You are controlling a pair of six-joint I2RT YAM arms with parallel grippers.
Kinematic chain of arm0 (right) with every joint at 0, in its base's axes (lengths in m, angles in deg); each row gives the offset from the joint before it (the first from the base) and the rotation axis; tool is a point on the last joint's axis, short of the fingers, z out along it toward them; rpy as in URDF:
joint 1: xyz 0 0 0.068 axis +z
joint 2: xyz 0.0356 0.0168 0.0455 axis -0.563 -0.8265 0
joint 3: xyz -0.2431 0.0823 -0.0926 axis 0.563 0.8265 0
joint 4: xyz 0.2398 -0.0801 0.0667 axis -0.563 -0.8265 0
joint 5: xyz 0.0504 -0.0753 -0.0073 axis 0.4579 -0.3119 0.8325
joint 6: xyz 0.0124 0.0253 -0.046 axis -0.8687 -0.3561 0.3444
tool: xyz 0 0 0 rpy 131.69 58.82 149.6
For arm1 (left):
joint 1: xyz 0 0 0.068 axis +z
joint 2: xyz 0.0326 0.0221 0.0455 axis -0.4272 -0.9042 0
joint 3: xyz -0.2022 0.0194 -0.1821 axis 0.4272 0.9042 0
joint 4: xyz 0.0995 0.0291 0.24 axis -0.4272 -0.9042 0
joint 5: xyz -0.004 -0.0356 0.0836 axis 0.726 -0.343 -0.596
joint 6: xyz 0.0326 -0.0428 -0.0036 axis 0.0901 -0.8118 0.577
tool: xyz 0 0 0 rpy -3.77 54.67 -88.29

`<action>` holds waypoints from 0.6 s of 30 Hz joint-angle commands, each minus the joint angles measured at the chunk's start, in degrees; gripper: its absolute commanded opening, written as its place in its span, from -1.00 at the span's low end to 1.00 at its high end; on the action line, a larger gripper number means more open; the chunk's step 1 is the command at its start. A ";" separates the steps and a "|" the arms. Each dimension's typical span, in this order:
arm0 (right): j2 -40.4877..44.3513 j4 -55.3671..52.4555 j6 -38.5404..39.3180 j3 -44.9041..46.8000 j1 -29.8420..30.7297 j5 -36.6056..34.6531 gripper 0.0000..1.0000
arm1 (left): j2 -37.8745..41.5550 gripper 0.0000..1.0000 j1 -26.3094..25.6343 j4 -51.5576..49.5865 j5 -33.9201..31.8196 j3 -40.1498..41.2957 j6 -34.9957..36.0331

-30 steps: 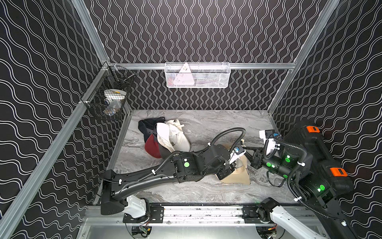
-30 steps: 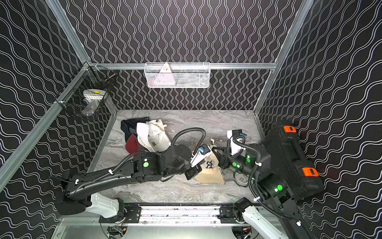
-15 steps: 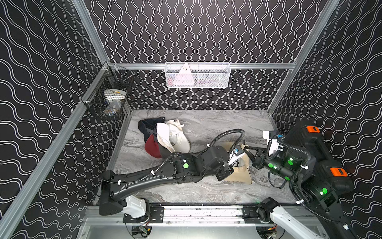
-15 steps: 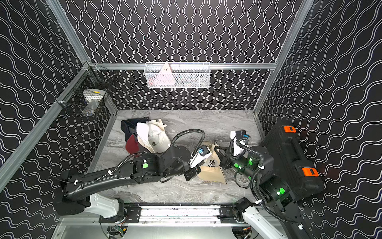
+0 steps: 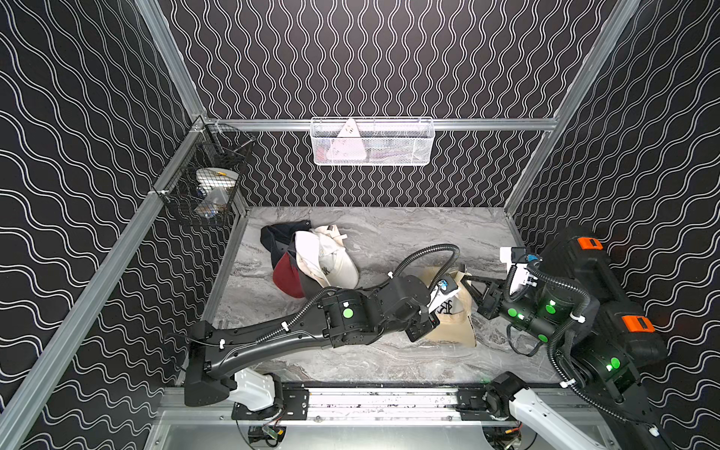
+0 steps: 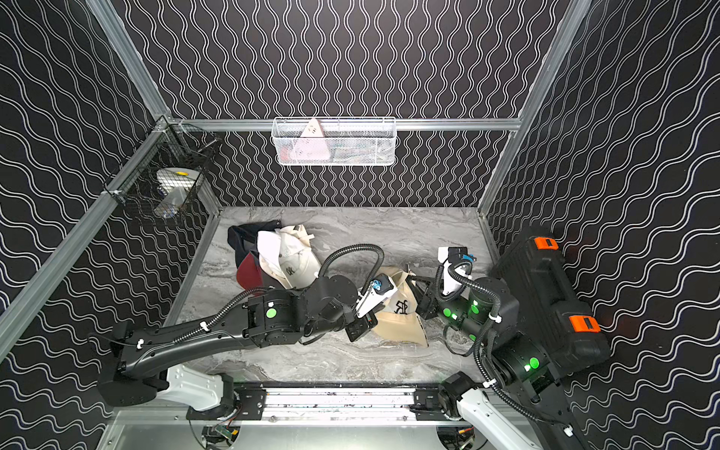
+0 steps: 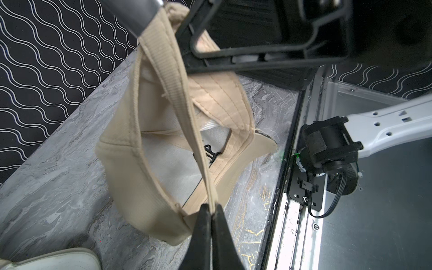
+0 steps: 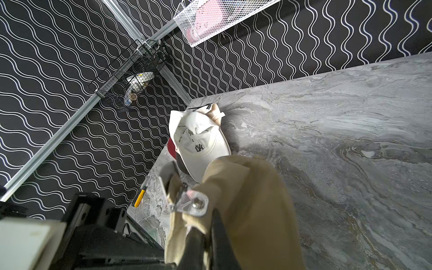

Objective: Open the adjustable buckle of the baseball cap
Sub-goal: Pull the adjustable strap on the baseball cap.

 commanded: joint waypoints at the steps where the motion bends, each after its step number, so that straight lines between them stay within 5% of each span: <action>1: 0.29 2.47 -0.75 -0.09 0.08 -1.26 -1.00 | 0.37 -1.00 -0.20 0.49 -0.51 0.18 -1.10; 18: 1.40 2.41 -1.60 0.30 0.08 -3.46 -1.00 | 1.49 -1.00 -0.32 0.20 -1.13 1.78 -1.38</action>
